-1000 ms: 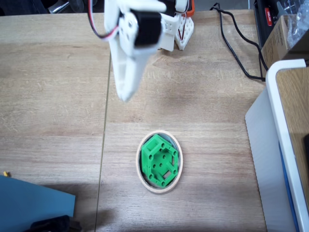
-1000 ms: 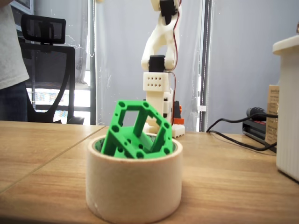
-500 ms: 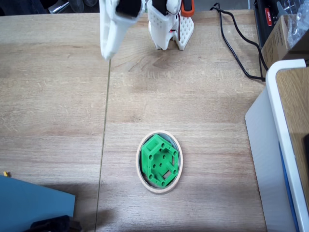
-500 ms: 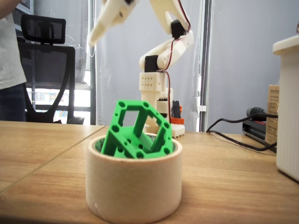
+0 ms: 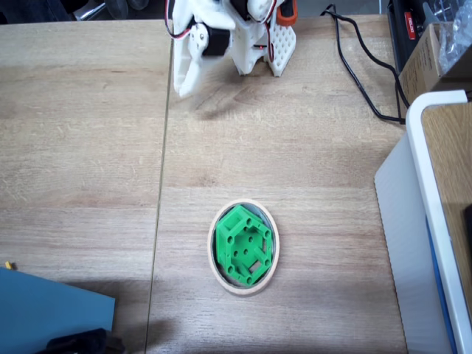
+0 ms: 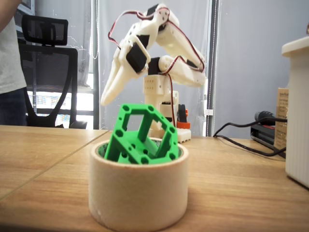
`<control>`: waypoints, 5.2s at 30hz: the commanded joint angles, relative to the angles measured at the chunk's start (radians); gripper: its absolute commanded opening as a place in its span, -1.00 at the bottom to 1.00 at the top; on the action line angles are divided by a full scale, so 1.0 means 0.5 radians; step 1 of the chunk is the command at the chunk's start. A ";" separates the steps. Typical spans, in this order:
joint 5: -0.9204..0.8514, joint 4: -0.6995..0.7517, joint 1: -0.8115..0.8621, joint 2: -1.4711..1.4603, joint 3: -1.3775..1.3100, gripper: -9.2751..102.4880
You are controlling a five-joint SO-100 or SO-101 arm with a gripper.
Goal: Grasp a component and put it in the bin.
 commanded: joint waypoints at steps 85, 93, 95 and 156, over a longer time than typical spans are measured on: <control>0.018 0.479 -0.006 0.101 0.417 -0.83; 0.018 0.479 -0.006 0.101 0.417 -0.83; 0.018 0.479 -0.006 0.101 0.417 -0.83; 0.018 0.479 -0.006 0.101 0.417 -0.83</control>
